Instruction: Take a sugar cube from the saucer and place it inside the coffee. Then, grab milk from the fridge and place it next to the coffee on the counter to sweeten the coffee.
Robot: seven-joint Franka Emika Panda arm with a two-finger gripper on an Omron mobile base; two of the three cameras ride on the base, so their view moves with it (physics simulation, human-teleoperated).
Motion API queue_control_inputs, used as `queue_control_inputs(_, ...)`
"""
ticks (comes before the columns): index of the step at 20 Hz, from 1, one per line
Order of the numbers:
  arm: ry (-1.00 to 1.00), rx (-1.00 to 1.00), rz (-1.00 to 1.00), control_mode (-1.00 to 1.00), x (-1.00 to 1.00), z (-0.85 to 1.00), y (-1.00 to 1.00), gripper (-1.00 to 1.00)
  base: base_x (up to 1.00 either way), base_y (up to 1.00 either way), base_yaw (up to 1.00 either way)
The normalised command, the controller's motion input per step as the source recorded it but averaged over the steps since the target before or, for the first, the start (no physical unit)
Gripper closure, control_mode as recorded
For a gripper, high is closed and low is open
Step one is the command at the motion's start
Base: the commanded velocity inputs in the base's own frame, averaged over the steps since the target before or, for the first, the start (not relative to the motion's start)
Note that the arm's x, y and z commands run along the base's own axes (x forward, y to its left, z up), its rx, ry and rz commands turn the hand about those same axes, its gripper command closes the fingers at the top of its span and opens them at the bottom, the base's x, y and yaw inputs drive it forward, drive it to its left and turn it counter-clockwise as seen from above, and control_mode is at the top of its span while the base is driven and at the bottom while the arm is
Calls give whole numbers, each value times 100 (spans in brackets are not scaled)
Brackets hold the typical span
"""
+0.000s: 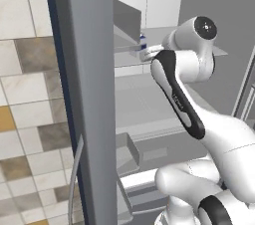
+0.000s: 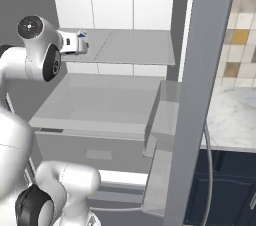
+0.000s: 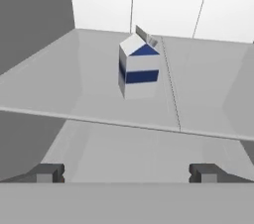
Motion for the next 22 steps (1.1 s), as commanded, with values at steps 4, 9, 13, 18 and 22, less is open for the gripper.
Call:
queue_control_inputs(4, 0, 1, -2, -100, 70, 2, 0, -100, 0, 0, 0)
queue_control_inputs(9, 1, 2, 0, -100, 61, 6, 1, -100, 0, 0, 0)
queue_control_inputs(13, 0, 0, 0, -100, 42, 0, 12, -100, 0, 0, 0)
queue_control_inputs(18, 0, 0, 0, -100, 41, -3, 13, -100, 0, 0, 0)
queue_control_inputs(22, 0, 3, 0, -100, 42, -13, 0, -100, 0, 0, 0)
